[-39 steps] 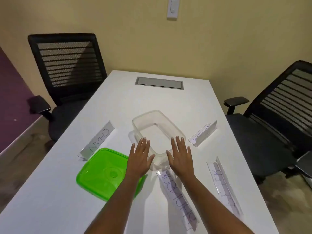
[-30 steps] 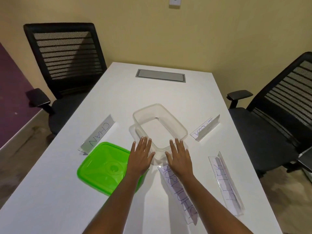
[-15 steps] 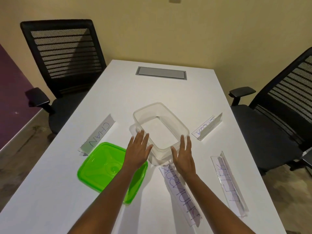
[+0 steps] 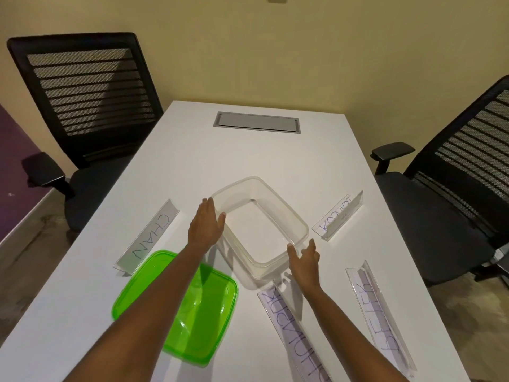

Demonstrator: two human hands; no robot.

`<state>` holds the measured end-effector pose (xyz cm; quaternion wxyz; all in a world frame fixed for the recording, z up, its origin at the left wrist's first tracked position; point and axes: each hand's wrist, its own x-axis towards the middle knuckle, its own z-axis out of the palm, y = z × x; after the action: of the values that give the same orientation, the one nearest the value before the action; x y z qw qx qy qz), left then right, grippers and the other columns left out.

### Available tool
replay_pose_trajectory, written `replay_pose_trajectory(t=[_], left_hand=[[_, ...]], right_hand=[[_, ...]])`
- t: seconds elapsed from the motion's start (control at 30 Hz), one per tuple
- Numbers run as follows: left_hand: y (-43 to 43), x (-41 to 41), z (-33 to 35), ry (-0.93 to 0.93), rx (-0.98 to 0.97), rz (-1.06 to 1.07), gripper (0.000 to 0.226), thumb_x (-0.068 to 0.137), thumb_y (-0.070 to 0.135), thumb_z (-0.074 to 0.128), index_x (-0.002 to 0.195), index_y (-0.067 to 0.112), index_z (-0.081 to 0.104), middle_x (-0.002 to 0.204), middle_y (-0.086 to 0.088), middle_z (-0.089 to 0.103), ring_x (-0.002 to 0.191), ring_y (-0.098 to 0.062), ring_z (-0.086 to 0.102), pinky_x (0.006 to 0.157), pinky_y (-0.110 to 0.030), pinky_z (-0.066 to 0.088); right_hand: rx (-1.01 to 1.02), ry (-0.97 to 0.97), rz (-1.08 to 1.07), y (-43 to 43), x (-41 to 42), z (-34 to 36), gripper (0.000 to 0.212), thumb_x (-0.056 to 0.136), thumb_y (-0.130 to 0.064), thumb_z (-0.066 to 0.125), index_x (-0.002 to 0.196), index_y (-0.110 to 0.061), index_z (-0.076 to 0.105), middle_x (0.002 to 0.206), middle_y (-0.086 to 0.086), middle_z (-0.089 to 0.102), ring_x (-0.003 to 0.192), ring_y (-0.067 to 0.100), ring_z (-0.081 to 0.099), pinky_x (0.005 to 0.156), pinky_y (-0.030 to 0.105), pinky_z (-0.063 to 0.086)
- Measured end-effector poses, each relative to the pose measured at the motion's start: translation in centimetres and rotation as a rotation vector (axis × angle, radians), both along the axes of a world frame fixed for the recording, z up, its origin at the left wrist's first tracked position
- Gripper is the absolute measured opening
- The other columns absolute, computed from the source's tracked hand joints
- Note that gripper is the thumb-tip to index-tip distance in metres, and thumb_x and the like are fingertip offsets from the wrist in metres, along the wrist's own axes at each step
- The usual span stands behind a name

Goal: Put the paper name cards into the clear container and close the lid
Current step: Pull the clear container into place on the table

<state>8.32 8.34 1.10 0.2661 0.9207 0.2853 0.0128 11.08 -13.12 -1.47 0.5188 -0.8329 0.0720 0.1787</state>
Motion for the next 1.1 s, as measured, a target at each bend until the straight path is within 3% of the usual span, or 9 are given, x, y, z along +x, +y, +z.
replay_pose_trajectory(t=[0.17, 0.27, 0.5, 0.6, 0.73, 0.83, 0.93, 1.03, 1.1], left_hand=[[1.3, 2.5, 0.3, 0.070, -0.157, 0.018, 0.063, 0.099, 0.020, 0.040, 0.150, 0.000, 0.008, 0.159, -0.017, 0.014, 0.146, -0.028, 0.023, 0.117, -0.038, 0.023], [2.0, 3.5, 0.1, 0.084, -0.178, 0.055, 0.063, 0.097, 0.013, 0.044, 0.150, 0.000, 0.012, 0.156, -0.019, 0.023, 0.142, -0.030, 0.030, 0.115, -0.037, 0.027], [1.6, 4.5, -0.3, -0.015, -0.224, 0.220, 0.057, 0.086, -0.001, 0.051, 0.140, -0.001, 0.033, 0.142, -0.023, 0.040, 0.127, -0.036, 0.047, 0.103, -0.038, 0.039], [1.6, 4.0, -0.6, -0.066, -0.220, 0.301, 0.044, 0.086, -0.002, 0.049, 0.129, -0.002, 0.045, 0.133, -0.024, 0.049, 0.118, -0.039, 0.054, 0.099, -0.040, 0.042], [1.9, 3.0, -1.0, -0.127, -0.294, 0.388, 0.030, 0.087, -0.006, 0.042, 0.115, -0.006, 0.054, 0.120, -0.026, 0.061, 0.105, -0.042, 0.062, 0.095, -0.046, 0.050], [1.7, 2.5, -1.1, -0.155, -0.346, 0.424, 0.028, 0.087, -0.008, 0.043, 0.113, -0.008, 0.054, 0.117, -0.027, 0.061, 0.101, -0.043, 0.064, 0.091, -0.048, 0.053], [1.2, 2.1, -1.0, -0.175, -0.403, 0.468, 0.027, 0.087, -0.008, 0.043, 0.112, -0.008, 0.054, 0.116, -0.028, 0.061, 0.090, -0.044, 0.066, 0.088, -0.048, 0.055], [0.7, 1.5, -0.9, -0.196, -0.438, 0.503, 0.019, 0.086, -0.006, 0.045, 0.103, -0.002, 0.054, 0.114, -0.030, 0.062, 0.066, -0.037, 0.057, 0.089, -0.047, 0.055], [0.3, 0.9, -0.9, -0.216, -0.454, 0.527, 0.014, 0.086, -0.005, 0.047, 0.094, 0.006, 0.049, 0.115, -0.029, 0.062, 0.051, -0.030, 0.053, 0.089, -0.046, 0.056]], right_hand=[[0.088, 0.047, -0.042, 0.2, 1.1, -0.6, 0.060, 0.094, -0.023, 0.050, 0.145, -0.010, 0.022, 0.137, 0.020, 0.043, 0.109, 0.040, 0.060, 0.101, 0.048, 0.046], [0.131, 0.063, -0.054, 0.1, 1.6, -0.9, 0.057, 0.094, -0.019, 0.049, 0.145, -0.010, 0.024, 0.131, 0.019, 0.047, 0.092, 0.036, 0.065, 0.091, 0.041, 0.051], [0.072, 0.002, -0.025, -0.4, 2.8, -0.6, 0.056, 0.092, -0.011, 0.047, 0.144, -0.007, 0.028, 0.116, 0.021, 0.051, 0.060, 0.015, 0.058, 0.074, 0.034, 0.052], [-0.003, -0.038, 0.003, -1.0, 3.5, -0.1, 0.044, 0.092, -0.011, 0.047, 0.134, -0.003, 0.041, 0.117, 0.026, 0.054, 0.060, 0.016, 0.058, 0.063, 0.029, 0.050], [-0.032, -0.052, -0.012, -1.8, 3.8, 0.6, 0.042, 0.094, -0.016, 0.047, 0.133, 0.001, 0.044, 0.116, 0.024, 0.056, 0.094, 0.037, 0.064, 0.094, 0.048, 0.050], [-0.030, -0.014, 0.016, -2.0, 3.0, 0.9, 0.053, 0.094, -0.026, 0.051, 0.139, -0.002, 0.037, 0.111, 0.017, 0.058, 0.106, 0.037, 0.061, 0.100, 0.049, 0.047], [0.000, 0.046, 0.033, -2.0, 1.8, 0.8, 0.058, 0.091, -0.025, 0.057, 0.140, -0.004, 0.035, 0.101, 0.008, 0.055, 0.091, 0.033, 0.066, 0.096, 0.047, 0.051], [0.029, 0.070, 0.020, -2.1, 1.0, 0.5, 0.053, 0.089, -0.011, 0.058, 0.137, -0.003, 0.039, 0.094, 0.008, 0.054, 0.066, 0.023, 0.062, 0.078, 0.040, 0.057], [0.002, 0.044, 0.022, -2.2, 1.1, 0.9, 0.048, 0.088, -0.004, 0.055, 0.134, -0.001, 0.043, 0.095, 0.011, 0.055, 0.068, 0.026, 0.061, 0.072, 0.036, 0.055]])
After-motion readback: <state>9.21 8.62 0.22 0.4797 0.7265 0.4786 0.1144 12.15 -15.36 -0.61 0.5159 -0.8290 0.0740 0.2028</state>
